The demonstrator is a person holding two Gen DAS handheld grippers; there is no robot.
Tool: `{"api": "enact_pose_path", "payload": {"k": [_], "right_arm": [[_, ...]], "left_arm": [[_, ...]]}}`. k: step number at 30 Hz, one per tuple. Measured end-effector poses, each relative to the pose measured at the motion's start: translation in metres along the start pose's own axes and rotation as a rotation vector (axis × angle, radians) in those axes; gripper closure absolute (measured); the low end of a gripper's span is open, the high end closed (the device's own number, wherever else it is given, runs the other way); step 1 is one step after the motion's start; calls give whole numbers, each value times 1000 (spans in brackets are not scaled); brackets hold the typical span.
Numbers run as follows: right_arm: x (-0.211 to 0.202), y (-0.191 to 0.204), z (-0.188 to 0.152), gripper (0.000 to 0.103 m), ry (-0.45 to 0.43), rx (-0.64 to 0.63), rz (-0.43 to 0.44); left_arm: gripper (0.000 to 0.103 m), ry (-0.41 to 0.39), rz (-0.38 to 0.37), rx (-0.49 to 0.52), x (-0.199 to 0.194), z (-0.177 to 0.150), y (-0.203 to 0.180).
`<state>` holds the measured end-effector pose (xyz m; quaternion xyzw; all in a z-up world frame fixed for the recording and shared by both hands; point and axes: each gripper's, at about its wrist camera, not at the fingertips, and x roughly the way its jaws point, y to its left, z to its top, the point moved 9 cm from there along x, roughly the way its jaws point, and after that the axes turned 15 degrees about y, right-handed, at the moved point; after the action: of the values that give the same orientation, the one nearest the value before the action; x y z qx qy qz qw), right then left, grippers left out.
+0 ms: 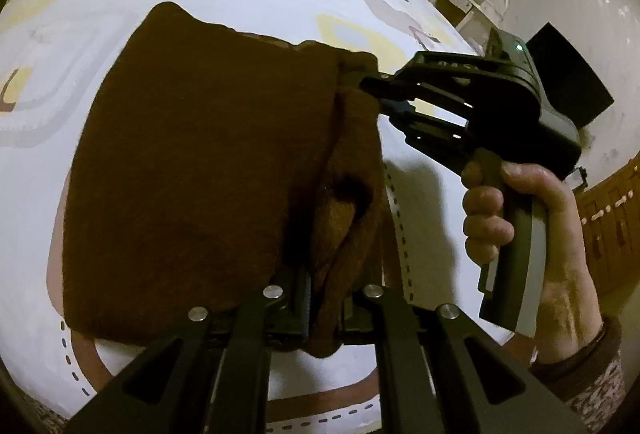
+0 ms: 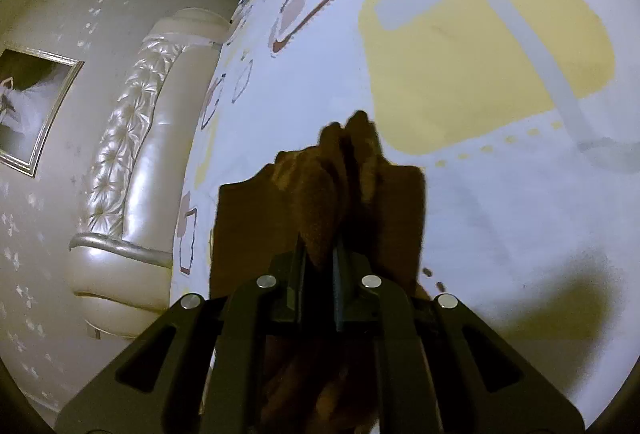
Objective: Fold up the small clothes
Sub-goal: 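Fold the sweater edge over with the left gripper toward the right gripper, then pinch the folded sweater edge with both grippers and press it flat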
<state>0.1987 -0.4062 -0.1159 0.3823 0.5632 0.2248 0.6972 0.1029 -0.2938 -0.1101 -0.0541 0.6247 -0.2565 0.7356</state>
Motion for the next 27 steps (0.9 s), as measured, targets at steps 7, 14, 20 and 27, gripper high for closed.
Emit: {"api": "enact_pose_path", "payload": {"k": [7,14,20,27], "right_arm": [[6,-16,-4,92,6,54,61],[-5,-31,-5,86,-29,89,64],[-27,-41,-32,65,-57,99,52],[-28,-31,-89,50,-28,68,110]], "left_arm": [[89,-3,-10,10,5,-6,-6],[76,-9,-33,65,7,-13,-19],[75,29,-51,103,13,-26,-19],[74,5,-149,59,-7,-40,-2]]}}
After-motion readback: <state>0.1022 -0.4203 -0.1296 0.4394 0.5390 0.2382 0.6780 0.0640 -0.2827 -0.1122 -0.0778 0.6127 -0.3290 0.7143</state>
